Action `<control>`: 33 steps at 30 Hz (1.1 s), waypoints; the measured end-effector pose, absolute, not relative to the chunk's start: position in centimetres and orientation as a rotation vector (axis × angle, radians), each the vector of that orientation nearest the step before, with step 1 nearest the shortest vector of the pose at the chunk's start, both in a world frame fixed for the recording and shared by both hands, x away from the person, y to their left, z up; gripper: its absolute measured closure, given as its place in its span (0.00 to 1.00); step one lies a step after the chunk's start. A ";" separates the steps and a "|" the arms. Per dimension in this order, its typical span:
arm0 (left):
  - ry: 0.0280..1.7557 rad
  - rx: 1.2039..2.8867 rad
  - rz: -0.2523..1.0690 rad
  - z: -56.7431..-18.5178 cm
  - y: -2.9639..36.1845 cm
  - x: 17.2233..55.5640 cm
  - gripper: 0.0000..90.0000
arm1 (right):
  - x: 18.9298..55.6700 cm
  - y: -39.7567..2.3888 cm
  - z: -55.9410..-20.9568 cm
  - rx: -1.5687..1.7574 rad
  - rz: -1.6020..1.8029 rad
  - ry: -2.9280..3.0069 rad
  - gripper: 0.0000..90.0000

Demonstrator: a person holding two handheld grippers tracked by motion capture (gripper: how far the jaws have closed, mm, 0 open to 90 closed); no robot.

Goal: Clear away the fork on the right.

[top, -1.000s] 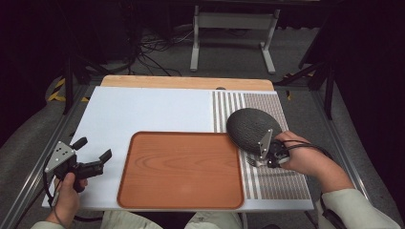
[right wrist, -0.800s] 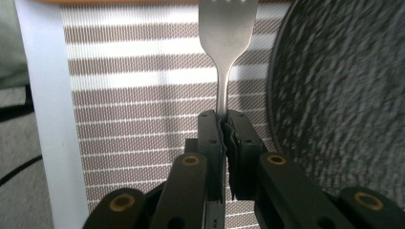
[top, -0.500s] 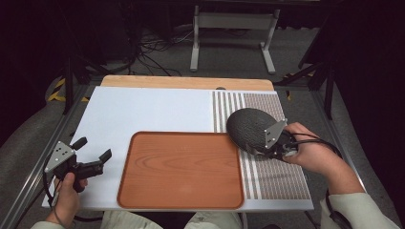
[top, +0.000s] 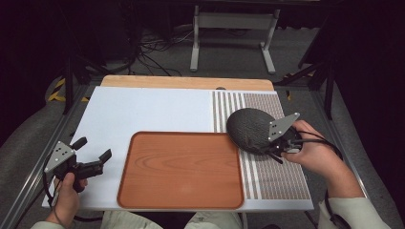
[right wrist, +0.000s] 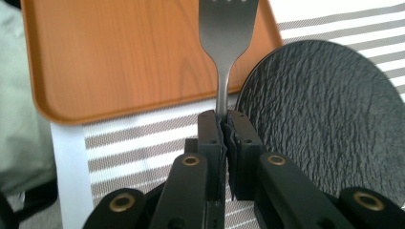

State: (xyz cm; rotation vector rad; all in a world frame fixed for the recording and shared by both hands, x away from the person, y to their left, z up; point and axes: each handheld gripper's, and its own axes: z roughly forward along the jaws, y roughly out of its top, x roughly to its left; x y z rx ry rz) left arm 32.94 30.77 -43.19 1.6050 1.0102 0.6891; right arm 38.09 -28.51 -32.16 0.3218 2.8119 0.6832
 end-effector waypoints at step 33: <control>1.005 1.605 0.694 -43.1 30.9 32.9 0.00 | 37.9 -21.8 -32.2 0.667 0.945 2.707 0.95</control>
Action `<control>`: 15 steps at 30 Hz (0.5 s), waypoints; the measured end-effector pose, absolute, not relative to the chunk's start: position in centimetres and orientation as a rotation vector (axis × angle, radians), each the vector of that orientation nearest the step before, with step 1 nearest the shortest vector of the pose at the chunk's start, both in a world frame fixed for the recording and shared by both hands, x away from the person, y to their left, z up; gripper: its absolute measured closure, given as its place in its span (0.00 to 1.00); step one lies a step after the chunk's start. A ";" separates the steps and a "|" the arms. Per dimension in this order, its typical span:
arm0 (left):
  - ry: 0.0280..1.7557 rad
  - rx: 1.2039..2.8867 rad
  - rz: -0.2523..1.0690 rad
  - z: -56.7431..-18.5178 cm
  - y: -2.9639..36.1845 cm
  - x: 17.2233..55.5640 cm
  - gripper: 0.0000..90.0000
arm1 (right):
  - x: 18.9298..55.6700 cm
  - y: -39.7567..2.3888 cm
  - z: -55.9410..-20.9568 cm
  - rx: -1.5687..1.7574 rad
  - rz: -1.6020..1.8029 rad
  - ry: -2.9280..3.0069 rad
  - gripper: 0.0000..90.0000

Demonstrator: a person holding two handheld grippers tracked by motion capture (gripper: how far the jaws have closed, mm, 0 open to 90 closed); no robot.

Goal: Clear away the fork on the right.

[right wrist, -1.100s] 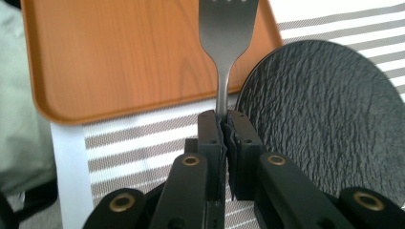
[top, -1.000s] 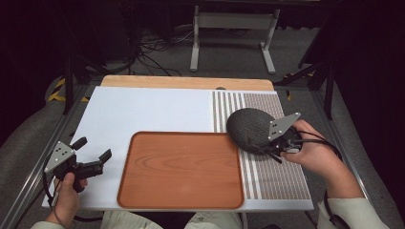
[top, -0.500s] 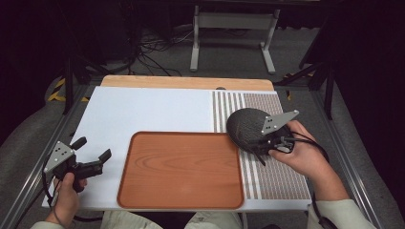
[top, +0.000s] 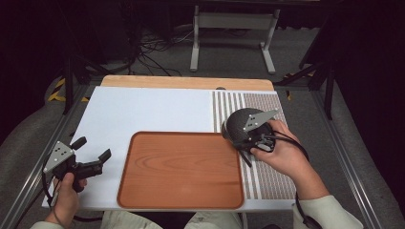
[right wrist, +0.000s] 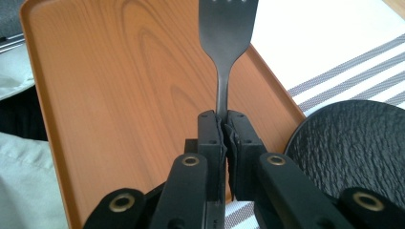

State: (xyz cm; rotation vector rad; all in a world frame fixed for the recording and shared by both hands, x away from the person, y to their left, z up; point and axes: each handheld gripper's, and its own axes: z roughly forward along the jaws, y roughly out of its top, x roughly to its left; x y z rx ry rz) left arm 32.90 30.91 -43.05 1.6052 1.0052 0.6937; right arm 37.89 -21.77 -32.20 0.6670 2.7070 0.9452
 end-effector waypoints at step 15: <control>1.006 1.603 0.692 -43.0 30.9 32.9 0.00 | 38.9 -18.4 -32.8 0.699 0.914 2.741 0.95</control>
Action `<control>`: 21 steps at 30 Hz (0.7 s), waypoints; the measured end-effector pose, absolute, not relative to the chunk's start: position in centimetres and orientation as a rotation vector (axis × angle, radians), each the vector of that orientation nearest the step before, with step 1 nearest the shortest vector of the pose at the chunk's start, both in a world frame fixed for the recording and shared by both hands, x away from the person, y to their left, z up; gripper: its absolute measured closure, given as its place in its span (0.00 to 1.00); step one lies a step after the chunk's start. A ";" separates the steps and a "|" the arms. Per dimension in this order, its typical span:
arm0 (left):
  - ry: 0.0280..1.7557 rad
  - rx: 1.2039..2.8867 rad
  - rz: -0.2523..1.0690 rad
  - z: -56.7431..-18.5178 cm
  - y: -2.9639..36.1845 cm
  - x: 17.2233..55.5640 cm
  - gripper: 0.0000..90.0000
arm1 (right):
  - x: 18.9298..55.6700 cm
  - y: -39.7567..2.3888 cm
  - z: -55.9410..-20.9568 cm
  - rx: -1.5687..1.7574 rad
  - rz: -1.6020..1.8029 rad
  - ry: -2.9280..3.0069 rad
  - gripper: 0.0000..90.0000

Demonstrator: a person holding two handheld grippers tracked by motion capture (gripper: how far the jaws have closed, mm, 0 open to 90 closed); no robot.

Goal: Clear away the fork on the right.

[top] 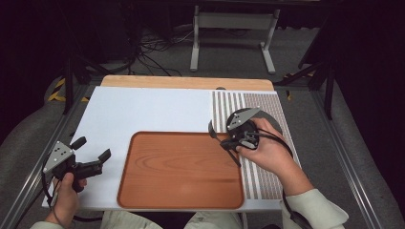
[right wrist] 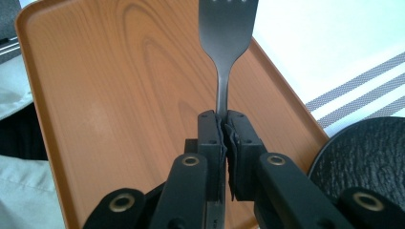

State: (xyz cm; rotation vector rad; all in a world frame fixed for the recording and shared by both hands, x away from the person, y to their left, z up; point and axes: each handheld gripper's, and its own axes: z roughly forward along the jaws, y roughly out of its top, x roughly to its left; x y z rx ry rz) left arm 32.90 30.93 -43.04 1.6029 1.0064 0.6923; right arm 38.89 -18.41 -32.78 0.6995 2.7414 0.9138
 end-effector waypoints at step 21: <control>1.007 1.600 0.692 -43.0 31.0 32.9 0.00 | 39.7 -15.4 -34.0 1.176 0.752 2.774 0.95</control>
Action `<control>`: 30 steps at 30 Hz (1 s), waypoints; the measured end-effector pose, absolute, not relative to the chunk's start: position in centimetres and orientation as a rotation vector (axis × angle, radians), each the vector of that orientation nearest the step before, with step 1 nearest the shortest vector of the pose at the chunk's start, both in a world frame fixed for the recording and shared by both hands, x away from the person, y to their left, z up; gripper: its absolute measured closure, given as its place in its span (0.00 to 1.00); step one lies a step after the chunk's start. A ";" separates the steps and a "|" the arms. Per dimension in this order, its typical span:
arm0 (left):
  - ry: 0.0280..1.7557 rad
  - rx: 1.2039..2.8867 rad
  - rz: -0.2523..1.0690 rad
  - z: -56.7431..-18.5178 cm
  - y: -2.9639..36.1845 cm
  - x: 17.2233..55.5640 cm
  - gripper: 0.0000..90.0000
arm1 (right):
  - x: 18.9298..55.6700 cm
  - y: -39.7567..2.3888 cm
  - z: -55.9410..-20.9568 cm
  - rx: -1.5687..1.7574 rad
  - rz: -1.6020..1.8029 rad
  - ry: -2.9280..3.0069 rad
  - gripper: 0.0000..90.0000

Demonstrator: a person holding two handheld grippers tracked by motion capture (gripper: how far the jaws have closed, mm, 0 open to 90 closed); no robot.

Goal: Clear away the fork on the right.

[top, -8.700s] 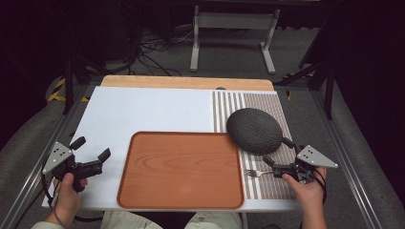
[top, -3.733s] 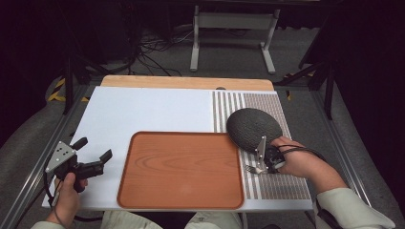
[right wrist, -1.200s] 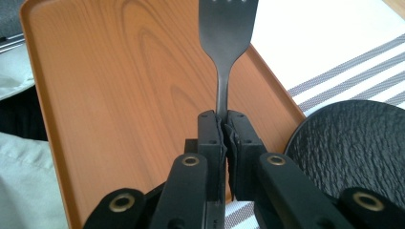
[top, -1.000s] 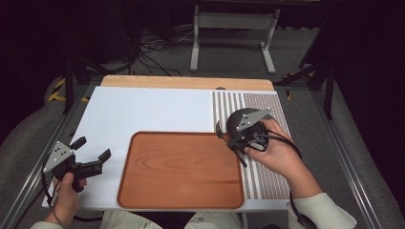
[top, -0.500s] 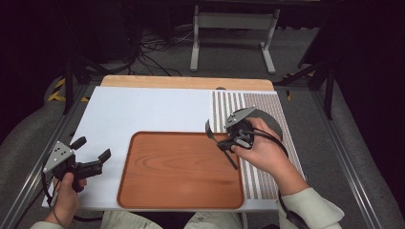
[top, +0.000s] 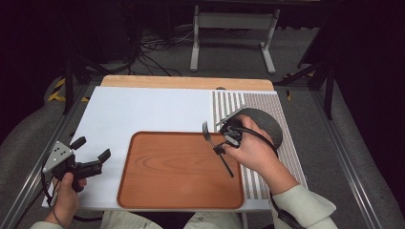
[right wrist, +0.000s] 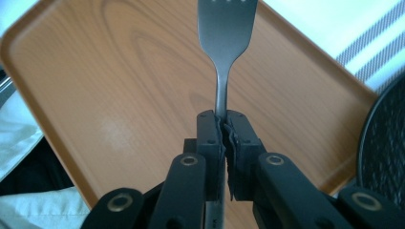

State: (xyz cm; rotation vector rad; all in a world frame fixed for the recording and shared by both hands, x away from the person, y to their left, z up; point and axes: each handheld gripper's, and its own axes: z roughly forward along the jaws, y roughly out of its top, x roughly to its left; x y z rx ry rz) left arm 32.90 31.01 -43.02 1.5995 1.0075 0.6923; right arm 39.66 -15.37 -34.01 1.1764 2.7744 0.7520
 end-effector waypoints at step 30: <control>1.002 1.605 0.692 -43.0 31.1 32.9 0.00 | 40.8 -14.4 -37.8 1.482 0.547 2.799 0.94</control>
